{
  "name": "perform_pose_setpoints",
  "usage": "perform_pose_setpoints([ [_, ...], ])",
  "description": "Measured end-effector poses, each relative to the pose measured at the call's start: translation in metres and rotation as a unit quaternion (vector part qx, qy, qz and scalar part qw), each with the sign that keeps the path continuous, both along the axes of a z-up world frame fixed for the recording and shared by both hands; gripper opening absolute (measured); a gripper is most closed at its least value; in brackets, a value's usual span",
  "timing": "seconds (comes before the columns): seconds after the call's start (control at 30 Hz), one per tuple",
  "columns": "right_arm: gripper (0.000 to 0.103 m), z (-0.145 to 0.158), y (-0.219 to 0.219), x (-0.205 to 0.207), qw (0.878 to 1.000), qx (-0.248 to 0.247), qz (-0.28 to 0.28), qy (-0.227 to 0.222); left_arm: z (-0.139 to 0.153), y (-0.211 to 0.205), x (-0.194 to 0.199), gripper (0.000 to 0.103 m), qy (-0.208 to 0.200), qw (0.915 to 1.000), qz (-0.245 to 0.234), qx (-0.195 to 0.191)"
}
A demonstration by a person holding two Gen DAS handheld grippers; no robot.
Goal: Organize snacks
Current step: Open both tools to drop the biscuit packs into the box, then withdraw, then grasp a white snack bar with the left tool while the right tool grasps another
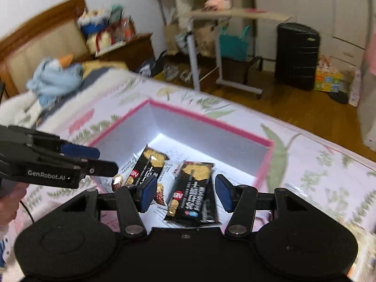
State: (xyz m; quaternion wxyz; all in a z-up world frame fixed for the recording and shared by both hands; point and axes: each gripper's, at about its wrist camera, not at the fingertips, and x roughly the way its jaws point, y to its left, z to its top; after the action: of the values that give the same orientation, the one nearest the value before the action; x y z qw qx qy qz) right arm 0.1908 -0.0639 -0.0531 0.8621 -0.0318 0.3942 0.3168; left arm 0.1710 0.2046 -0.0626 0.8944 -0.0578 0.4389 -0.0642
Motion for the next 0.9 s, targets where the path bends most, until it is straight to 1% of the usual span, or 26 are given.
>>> perform_pose_setpoints([
  [0.1, 0.06, 0.016, -0.029, -0.015, 1.0, 0.008, -0.018, -0.024, 0.016, -0.017, -0.014, 0.049, -0.014, 0.9995, -0.026, -0.008],
  [0.23, 0.06, 0.021, -0.065, -0.031, 0.998, -0.011, -0.041, -0.053, 0.03, -0.044, -0.026, 0.049, -0.031, 0.9974, -0.064, -0.013],
  [0.33, 0.06, 0.014, -0.09, -0.039, 0.996, -0.021, -0.057, -0.06, 0.031, -0.067, -0.03, 0.049, -0.031, 0.9954, -0.09, -0.011],
  [0.43, 0.059, -0.001, -0.109, -0.043, 0.996, -0.028, -0.067, -0.053, 0.026, -0.092, -0.029, 0.046, -0.02, 0.9936, -0.111, -0.013],
  [0.5, 0.055, -0.014, -0.12, -0.042, 0.995, -0.035, -0.077, -0.049, 0.022, -0.11, -0.029, 0.045, -0.015, 0.9918, -0.126, -0.015],
  [0.53, 0.05, -0.02, -0.127, -0.04, 0.995, -0.033, -0.085, -0.045, 0.019, -0.12, -0.028, 0.043, -0.013, 0.9911, -0.131, -0.017],
  [0.57, 0.046, -0.025, -0.134, -0.036, 0.995, -0.025, -0.093, -0.037, 0.017, -0.129, -0.028, 0.043, -0.012, 0.9905, -0.135, -0.02],
  [0.63, 0.043, -0.035, -0.149, -0.027, 0.995, -0.005, -0.101, -0.017, 0.011, -0.149, -0.025, 0.042, -0.008, 0.9894, -0.142, -0.027],
  [0.7, 0.043, -0.044, -0.16, -0.015, 0.995, 0.008, -0.102, 0.001, 0.003, -0.17, -0.019, 0.042, -0.004, 0.9893, -0.142, -0.032],
  [0.77, 0.043, -0.052, -0.169, -0.002, 0.995, 0.02, -0.1, 0.018, -0.007, -0.188, -0.012, 0.042, -0.002, 0.9901, -0.138, -0.027],
  [0.9, 0.043, -0.07, -0.183, 0.031, 0.992, 0.06, -0.089, 0.072, -0.029, -0.219, 0.004, 0.043, 0.005, 0.9918, -0.127, -0.015],
])
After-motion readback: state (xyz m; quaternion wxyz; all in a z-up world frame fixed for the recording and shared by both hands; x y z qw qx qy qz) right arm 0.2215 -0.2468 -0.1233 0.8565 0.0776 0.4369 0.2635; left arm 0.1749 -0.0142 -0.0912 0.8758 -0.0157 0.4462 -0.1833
